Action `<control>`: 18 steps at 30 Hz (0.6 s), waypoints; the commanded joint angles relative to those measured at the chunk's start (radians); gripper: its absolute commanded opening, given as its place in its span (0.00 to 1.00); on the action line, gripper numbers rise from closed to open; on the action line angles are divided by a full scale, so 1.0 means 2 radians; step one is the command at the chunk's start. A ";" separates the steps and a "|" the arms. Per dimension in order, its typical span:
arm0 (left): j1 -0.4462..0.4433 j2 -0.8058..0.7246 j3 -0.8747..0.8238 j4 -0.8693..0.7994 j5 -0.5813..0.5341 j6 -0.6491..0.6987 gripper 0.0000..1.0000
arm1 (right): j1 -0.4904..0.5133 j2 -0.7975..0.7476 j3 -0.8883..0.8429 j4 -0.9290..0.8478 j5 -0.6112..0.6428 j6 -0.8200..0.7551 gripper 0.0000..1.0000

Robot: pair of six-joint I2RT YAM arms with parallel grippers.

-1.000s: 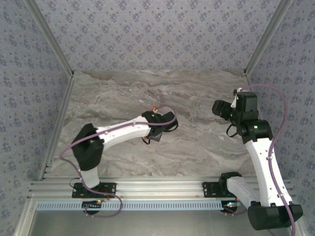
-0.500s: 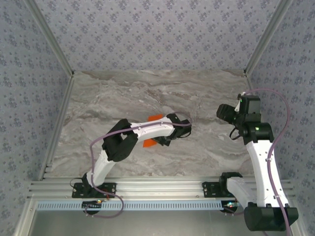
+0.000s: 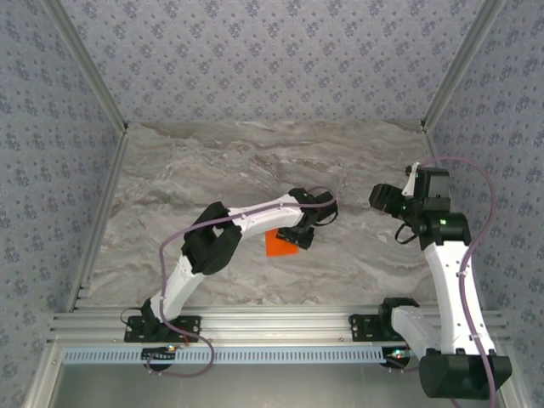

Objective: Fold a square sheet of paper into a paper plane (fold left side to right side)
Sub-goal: Turn over the paper at the center of the table.

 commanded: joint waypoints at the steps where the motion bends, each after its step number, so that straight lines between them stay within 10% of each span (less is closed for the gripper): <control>1: 0.007 -0.063 -0.021 0.070 0.069 0.023 0.57 | -0.004 0.010 -0.011 0.017 -0.052 -0.010 0.78; 9: 0.064 -0.240 -0.212 0.230 0.123 0.015 0.66 | 0.017 0.052 -0.052 0.114 -0.174 0.034 0.60; 18: 0.195 -0.370 -0.439 0.417 0.242 -0.051 0.67 | 0.173 0.216 -0.049 0.252 -0.174 0.094 0.39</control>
